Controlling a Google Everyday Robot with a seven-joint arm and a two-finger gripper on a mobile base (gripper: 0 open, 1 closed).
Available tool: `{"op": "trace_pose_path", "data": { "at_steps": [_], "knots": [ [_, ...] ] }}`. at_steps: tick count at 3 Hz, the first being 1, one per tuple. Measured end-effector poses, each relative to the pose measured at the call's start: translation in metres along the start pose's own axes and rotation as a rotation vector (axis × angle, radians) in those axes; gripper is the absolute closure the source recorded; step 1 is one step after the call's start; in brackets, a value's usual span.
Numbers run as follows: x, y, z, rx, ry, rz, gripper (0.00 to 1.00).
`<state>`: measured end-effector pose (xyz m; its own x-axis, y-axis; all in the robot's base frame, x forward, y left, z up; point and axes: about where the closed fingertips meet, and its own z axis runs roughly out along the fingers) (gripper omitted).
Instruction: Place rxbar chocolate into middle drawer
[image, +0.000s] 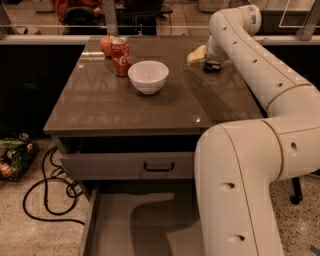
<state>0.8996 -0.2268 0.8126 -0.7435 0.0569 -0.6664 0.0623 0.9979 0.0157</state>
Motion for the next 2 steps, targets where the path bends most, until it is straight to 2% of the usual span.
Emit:
{"op": "trace_pose_path", "data": {
  "at_steps": [1,2],
  "knots": [
    [0.0017,-0.0139,-0.0052,0.039,-0.001,0.024,0.18],
    [0.0063,-0.018,-0.0062,0.05,0.006,0.042,0.39]
  ]
}}
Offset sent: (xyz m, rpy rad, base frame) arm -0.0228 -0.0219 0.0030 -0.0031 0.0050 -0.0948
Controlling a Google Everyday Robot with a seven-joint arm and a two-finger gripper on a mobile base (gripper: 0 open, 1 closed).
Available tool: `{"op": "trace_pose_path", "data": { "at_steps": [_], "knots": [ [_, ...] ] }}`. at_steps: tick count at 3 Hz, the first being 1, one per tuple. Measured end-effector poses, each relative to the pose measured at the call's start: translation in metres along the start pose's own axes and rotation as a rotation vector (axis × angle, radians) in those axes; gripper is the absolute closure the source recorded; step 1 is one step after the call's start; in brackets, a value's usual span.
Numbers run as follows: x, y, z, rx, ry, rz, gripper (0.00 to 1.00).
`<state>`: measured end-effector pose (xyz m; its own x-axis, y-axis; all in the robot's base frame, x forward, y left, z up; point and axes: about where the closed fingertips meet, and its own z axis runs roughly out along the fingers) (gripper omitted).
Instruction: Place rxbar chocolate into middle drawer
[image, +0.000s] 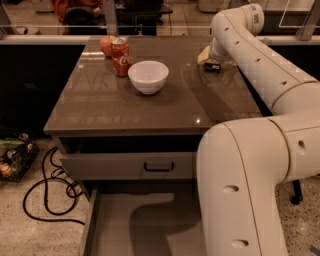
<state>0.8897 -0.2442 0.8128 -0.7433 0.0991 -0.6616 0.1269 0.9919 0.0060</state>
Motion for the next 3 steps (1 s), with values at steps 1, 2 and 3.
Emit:
{"op": "trace_pose_path", "data": {
  "at_steps": [1,2,3],
  "knots": [
    [0.0022,0.0011,0.0001,-0.001,0.005,0.003,0.62],
    [-0.0017,0.0013,-0.0043,-0.001,0.004,0.003,0.87],
    [-0.0035,0.0047,-0.0061,-0.006,0.006,0.0,1.0]
  ]
}}
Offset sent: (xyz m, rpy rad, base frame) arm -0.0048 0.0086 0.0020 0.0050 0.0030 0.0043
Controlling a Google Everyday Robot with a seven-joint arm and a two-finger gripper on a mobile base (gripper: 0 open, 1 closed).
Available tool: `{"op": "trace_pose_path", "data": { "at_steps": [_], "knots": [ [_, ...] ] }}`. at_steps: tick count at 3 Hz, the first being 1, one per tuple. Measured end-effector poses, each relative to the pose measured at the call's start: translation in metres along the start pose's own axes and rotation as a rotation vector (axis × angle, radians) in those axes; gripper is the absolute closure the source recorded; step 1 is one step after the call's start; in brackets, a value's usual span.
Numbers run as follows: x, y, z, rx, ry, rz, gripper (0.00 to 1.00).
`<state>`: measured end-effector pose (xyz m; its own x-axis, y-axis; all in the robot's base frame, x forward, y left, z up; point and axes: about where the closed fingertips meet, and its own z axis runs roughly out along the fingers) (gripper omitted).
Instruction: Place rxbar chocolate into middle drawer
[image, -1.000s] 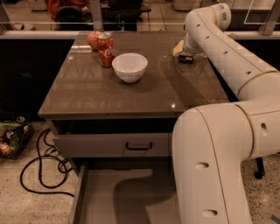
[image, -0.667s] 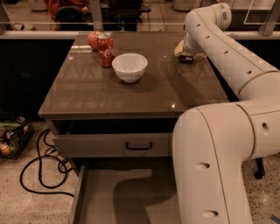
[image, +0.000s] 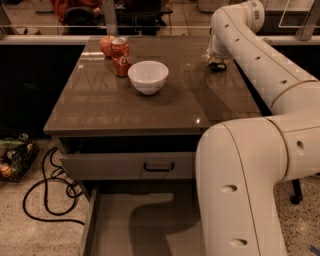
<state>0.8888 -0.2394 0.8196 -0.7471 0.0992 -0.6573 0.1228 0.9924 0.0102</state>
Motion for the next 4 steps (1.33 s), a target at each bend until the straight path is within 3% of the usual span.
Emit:
{"op": "trace_pose_path", "data": {
  "at_steps": [2,4],
  "knots": [
    [-0.001,-0.001,-0.009,-0.001,-0.003,-0.017,1.0],
    [-0.01,-0.008,-0.071,-0.103,-0.045,-0.1,1.0]
  ]
}}
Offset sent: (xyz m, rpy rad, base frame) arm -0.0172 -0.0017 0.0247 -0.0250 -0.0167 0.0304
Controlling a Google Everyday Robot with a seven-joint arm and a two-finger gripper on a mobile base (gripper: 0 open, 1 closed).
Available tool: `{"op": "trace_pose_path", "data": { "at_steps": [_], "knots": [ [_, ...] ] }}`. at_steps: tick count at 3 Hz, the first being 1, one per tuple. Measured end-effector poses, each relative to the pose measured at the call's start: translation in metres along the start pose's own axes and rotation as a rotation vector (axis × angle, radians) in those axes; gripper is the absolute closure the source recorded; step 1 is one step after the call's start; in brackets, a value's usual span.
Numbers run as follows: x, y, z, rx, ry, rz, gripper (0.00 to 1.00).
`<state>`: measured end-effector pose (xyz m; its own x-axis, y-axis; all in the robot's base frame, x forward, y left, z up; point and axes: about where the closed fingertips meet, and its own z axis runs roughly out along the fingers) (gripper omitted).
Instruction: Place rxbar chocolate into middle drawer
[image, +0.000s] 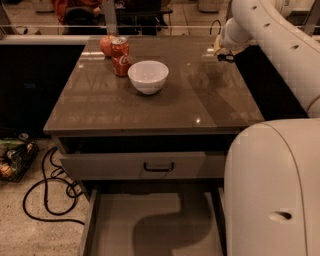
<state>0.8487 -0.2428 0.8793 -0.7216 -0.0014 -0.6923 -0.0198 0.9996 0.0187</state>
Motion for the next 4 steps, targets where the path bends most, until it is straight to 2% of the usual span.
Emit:
{"op": "trace_pose_path", "data": {
  "at_steps": [1,2,4],
  "knots": [
    [-0.003,0.003,-0.037,-0.063,-0.029,-0.057,1.0],
    [-0.001,0.013,-0.075,-0.091,-0.047,-0.155,1.0],
    [0.028,0.033,-0.14,-0.123,-0.053,-0.371,1.0]
  ]
}}
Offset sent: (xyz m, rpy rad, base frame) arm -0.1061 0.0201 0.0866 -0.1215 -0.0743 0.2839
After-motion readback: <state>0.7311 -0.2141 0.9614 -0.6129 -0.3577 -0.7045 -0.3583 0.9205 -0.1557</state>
